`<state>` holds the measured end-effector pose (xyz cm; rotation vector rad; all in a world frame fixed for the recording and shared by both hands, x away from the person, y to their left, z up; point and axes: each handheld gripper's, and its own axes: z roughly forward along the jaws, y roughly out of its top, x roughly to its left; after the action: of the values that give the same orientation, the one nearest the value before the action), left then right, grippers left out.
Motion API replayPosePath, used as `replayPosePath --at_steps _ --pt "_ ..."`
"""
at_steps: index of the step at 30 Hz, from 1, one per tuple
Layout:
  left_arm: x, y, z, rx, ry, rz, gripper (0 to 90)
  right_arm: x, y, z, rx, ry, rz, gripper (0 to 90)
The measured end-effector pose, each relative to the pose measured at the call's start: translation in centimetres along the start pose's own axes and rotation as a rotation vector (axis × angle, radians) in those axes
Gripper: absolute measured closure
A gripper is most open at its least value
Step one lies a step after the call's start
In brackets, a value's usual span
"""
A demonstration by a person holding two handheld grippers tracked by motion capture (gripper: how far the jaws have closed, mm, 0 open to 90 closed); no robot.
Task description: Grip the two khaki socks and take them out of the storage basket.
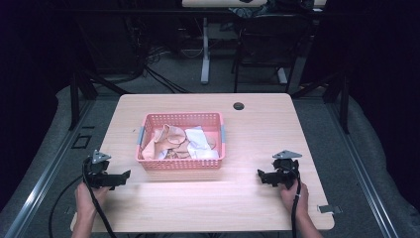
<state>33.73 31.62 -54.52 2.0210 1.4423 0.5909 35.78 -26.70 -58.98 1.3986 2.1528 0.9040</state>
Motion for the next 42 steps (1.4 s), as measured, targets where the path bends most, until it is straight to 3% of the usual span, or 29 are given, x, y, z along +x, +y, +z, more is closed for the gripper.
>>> replayPosePath --at_steps 8,12,16,25,30,37,42 --pt "0.4 0.8 -2.0 0.024 0.004 -0.058 0.0 0.0 0.0 0.0 0.002 0.001 -0.003 0.0" --pt "0.5 1.4 -3.0 0.06 -0.007 -0.042 0.0 0.0 0.0 0.0 0.001 0.002 -0.003 0.0" --pt "0.5 2.6 -4.0 0.049 -0.029 -0.032 0.1 0.0 0.0 0.0 0.001 0.001 -0.003 0.0" --pt "-0.7 6.8 -4.5 0.062 -0.068 0.021 0.1 0.0 0.0 0.0 0.001 0.001 -0.003 0.0" --pt "-1.9 9.4 -4.8 0.058 -0.085 0.077 0.4 0.0 0.0 0.0 0.002 0.003 -0.004 0.0" --pt "-2.7 12.7 -5.2 0.079 -0.095 0.072 0.1 0.0 0.0 0.0 0.003 0.003 -0.004 0.0" --pt "-3.0 14.9 -4.6 0.119 -0.107 0.097 0.1 0.0 0.0 0.0 0.002 0.002 -0.004 0.0"
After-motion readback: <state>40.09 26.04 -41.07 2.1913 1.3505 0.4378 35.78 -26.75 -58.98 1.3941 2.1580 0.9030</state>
